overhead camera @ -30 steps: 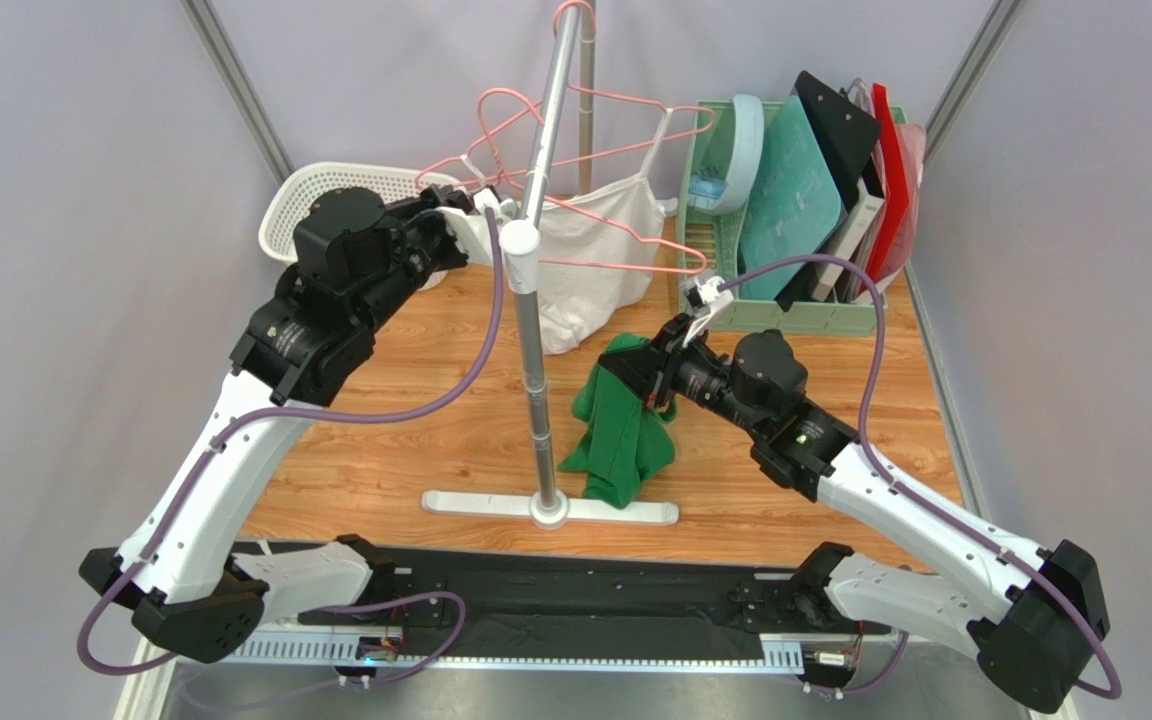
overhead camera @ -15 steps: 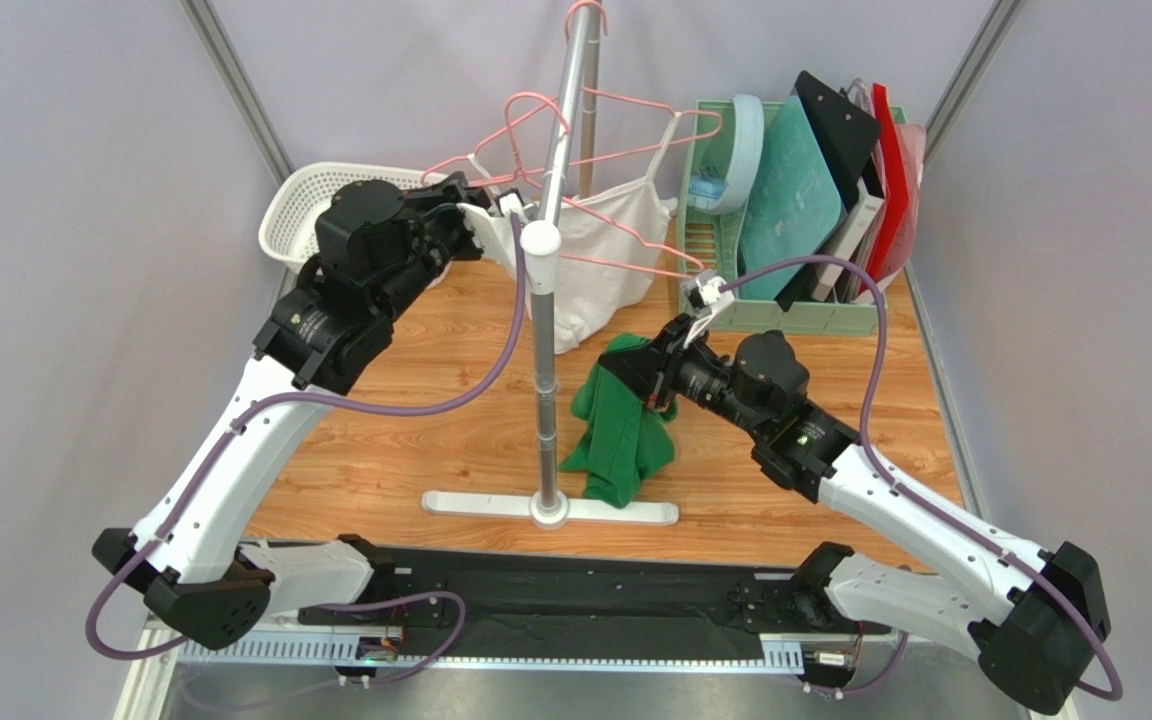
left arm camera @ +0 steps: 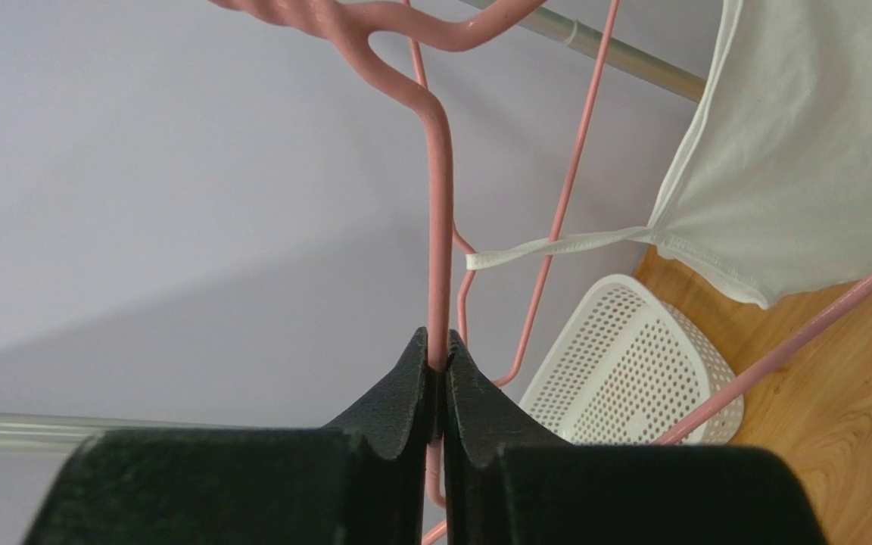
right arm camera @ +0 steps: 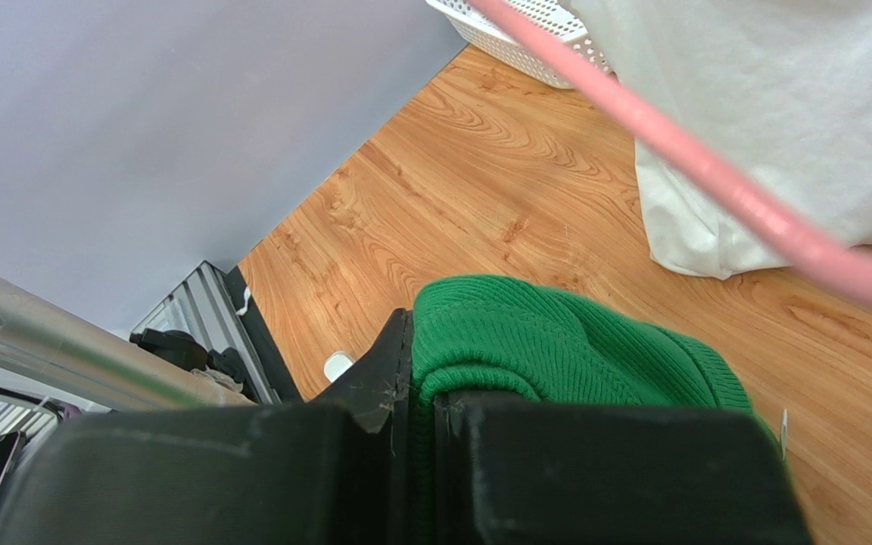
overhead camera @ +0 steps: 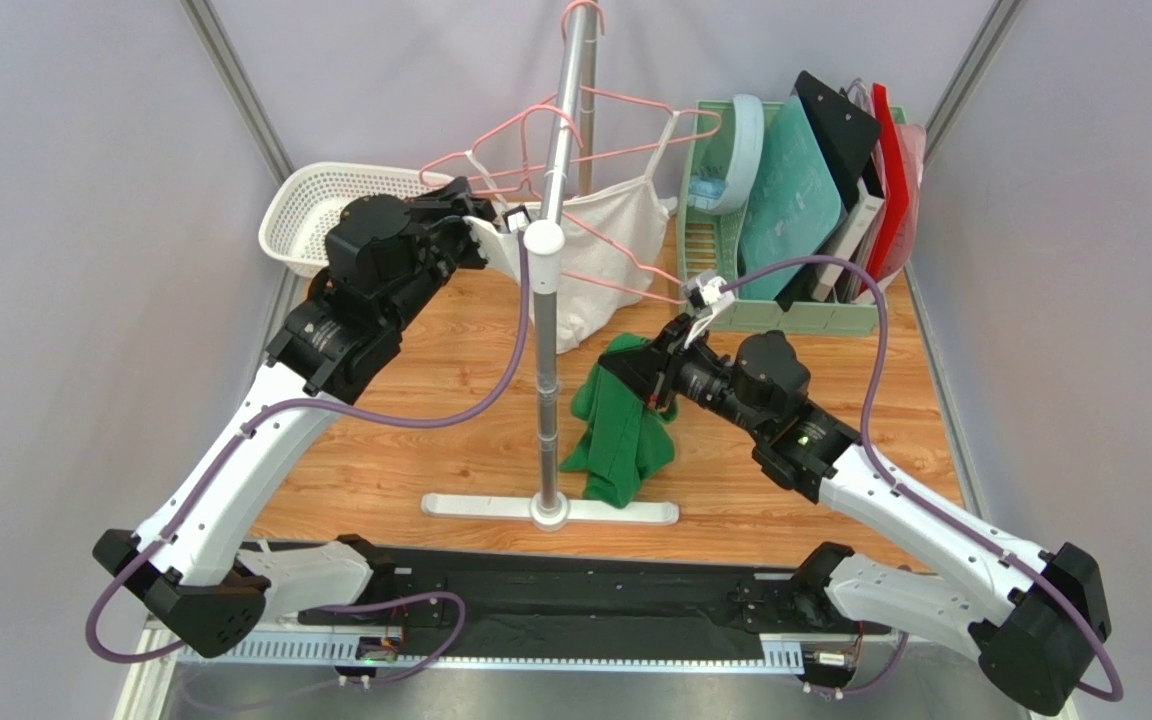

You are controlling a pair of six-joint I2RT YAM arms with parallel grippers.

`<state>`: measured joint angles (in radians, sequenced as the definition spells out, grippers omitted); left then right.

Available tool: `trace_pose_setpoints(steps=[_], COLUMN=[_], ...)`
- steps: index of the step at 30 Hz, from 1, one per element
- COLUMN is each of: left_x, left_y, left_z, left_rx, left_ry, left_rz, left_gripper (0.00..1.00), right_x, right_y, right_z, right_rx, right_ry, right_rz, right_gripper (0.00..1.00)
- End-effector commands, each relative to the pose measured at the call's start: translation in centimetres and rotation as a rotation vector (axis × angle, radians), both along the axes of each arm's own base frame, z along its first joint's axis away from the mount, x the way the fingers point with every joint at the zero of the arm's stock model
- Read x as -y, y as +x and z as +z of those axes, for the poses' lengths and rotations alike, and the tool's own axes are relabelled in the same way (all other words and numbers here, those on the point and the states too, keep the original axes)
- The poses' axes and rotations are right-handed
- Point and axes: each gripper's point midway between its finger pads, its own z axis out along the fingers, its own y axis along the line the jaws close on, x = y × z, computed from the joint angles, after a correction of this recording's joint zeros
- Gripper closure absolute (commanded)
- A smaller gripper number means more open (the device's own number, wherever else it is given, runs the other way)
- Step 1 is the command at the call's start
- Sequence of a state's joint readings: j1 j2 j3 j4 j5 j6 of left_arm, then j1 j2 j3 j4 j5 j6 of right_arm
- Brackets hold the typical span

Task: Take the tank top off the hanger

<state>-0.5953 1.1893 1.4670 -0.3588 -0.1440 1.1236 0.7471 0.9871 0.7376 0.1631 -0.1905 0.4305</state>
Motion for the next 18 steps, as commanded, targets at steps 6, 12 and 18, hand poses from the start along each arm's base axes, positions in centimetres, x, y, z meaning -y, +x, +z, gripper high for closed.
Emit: trace_pose_setpoints(steps=[6, 12, 18], left_x=[-1.7, -3.2, -6.0], left_y=[-0.3, -1.7, -5.9], left_z=[-0.8, 0.0, 1.7], left_rx=[-0.009, -0.017, -0.016], left_ry=[-0.052, -0.194, -0.501], left_rz=[0.047, 0.075, 0.099], left_gripper=[0.62, 0.42, 0.15], right_x=[0.2, 0.2, 0.0], right_y=[-0.1, 0.0, 0.3], right_z=[3.3, 3.0, 2.6], right_rx=[0.074, 0.05, 0.02], right_ry=[0.081, 0.078, 0.078], right_rz=[-0.003, -0.011, -0.017], right_gripper=[1.0, 1.0, 1.0])
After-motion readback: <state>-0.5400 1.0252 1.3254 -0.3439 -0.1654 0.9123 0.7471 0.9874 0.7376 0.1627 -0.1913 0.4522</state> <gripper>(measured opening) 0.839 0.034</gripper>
